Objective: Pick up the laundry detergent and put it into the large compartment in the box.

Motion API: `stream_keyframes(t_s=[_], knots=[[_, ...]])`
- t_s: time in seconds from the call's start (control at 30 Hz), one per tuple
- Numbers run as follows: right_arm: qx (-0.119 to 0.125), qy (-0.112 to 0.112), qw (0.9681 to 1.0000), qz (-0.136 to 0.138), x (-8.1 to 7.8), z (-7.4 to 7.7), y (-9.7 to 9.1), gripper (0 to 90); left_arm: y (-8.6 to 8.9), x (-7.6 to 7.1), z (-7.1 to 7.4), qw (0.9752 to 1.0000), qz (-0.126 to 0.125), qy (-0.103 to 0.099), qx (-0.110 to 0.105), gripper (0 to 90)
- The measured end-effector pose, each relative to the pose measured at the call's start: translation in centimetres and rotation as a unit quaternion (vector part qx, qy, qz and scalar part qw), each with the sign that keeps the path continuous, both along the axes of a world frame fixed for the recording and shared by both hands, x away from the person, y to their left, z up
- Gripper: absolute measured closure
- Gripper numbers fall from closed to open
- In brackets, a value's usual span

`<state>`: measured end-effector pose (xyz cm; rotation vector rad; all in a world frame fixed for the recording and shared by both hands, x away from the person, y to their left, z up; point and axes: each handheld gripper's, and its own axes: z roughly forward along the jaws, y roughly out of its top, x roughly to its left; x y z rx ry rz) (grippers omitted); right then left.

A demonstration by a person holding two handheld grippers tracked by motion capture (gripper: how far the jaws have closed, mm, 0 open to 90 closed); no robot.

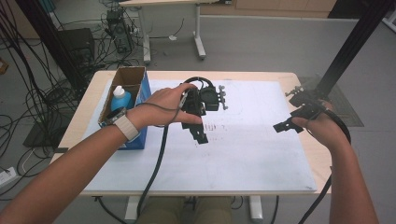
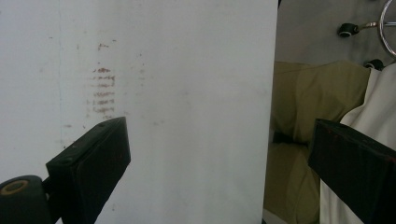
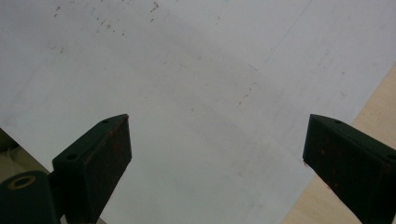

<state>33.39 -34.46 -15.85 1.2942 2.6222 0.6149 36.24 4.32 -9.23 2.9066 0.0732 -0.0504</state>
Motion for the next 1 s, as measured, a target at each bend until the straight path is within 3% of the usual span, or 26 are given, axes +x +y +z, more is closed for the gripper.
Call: stream_keyframes(t_s=[1.0], knots=[[0.003,0.009,1.0000,0.001,0.3,-1.1,-0.2,7.8,0.9,0.5,-0.9,0.9998,0.018,0.003,-0.001,6.4]])
